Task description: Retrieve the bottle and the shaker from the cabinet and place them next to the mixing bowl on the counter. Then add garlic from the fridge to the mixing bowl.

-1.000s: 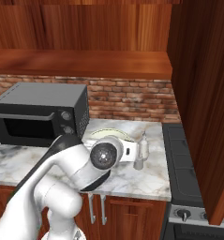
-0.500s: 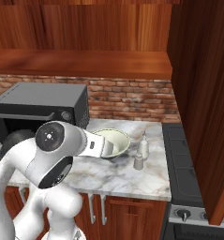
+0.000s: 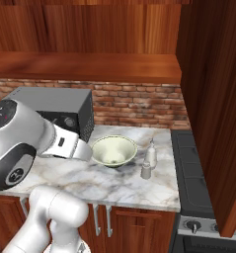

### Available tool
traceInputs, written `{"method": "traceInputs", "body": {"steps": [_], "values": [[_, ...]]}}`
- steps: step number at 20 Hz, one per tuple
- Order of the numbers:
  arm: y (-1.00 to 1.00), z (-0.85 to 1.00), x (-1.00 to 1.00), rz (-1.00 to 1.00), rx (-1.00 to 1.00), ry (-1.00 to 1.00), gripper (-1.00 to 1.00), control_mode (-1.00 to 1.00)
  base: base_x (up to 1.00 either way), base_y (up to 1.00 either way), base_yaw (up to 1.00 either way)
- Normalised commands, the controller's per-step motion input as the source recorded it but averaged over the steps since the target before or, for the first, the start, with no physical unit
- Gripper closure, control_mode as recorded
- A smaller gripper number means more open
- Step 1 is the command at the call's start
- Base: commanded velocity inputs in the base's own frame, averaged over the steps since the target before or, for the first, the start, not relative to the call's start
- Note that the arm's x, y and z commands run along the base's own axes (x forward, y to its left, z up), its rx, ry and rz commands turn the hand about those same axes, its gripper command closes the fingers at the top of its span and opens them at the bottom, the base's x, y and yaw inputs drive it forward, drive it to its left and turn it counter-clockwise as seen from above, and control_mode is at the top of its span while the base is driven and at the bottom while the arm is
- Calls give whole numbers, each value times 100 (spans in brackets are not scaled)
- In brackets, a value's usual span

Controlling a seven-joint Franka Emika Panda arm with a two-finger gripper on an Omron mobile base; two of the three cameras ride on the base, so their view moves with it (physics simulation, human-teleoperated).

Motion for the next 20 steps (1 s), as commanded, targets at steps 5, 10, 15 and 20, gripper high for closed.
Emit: {"method": "traceInputs", "body": {"steps": [5,10,15,20], "values": [[35,50,-51,0,0,14,-100,-100,0,0,0],[68,19,-22,0,0,5,-100,-100,0,0,0],[40,0,0,0,0,0,-100,-100,0,0,0],[0,-12,0,10,5,-3,-100,-100,0,0,0]]}}
